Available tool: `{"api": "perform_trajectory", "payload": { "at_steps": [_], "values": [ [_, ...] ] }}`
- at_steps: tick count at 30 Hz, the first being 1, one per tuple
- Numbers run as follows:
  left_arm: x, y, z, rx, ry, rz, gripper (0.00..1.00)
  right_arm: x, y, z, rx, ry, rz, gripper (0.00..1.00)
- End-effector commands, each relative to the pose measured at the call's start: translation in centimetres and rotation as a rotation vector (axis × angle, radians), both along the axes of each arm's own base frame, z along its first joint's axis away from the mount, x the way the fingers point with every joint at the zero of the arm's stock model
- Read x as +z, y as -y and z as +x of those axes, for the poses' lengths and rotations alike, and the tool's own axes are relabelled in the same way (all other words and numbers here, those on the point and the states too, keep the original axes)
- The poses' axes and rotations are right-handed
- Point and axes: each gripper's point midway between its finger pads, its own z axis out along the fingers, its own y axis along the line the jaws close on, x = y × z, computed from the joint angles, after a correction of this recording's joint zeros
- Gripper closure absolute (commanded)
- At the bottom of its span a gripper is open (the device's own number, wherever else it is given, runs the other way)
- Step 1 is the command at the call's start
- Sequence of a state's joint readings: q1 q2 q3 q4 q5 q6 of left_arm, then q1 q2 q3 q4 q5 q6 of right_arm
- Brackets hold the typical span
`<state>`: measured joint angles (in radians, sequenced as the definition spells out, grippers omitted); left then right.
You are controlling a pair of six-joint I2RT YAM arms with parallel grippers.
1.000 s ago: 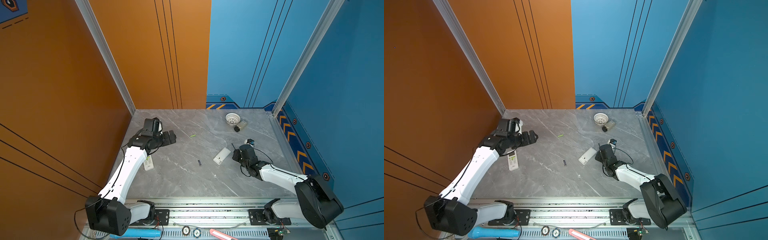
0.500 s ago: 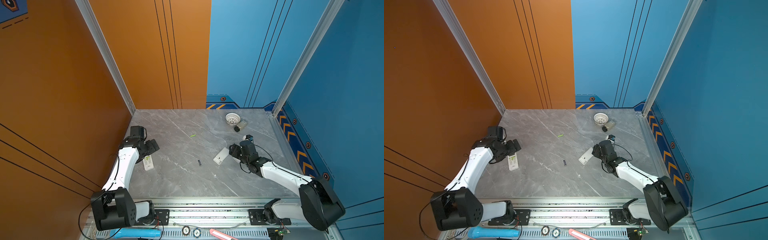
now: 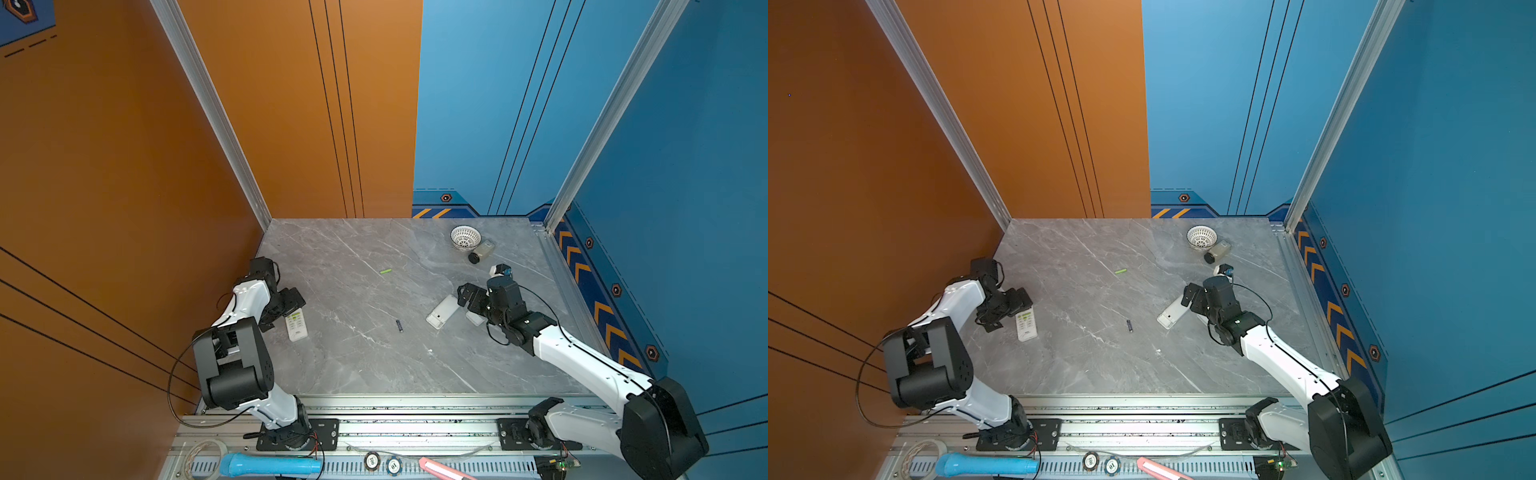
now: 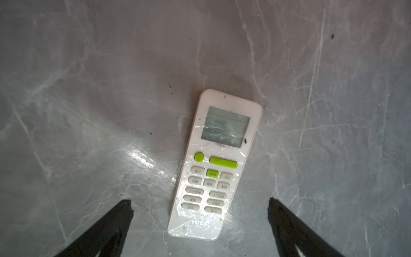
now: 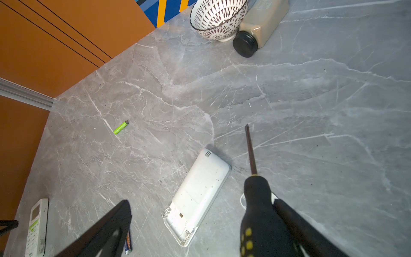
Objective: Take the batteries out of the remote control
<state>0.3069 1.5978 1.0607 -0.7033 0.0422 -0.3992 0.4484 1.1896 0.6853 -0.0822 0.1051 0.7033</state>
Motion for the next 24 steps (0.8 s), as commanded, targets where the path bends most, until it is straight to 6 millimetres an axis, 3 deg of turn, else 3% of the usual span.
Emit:
{"api": "perform_trajectory", "payload": {
  "at_steps": [1, 5, 9, 11, 14, 20, 24],
  "values": [
    [-0.1, 0.1, 0.5, -0.013, 0.017, -0.025, 0.02, -0.7, 0.2, -0.2, -0.003, -0.039, -0.013, 0.0],
    [-0.3, -0.1, 0.2, 0.002, 0.023, -0.032, 0.02, -0.8, -0.4, 0.2, 0.023, -0.046, 0.015, 0.0],
    [-0.2, 0.1, 0.3, 0.005, 0.037, -0.056, 0.02, -3.0, -0.6, 0.1, 0.025, -0.176, 0.035, 0.0],
    [0.3, 0.4, 0.5, 0.004, 0.063, -0.068, 0.02, -2.9, -0.8, 0.4, 0.017, -0.165, 0.051, 0.0],
    [0.9, 2.5, 0.4, -0.026, 0.106, -0.135, 0.02, -2.5, -0.8, 0.8, -0.001, -0.128, 0.077, 0.0],
    [2.7, 6.6, 0.2, -0.108, 0.175, -0.184, 0.02, -3.7, -0.7, 0.5, -0.01, -0.173, 0.089, 0.0],
    [2.3, 6.2, -1.3, -0.105, 0.15, -0.137, 0.02, -2.4, -0.2, 0.7, -0.023, -0.131, 0.091, 0.0]
  ]
}}
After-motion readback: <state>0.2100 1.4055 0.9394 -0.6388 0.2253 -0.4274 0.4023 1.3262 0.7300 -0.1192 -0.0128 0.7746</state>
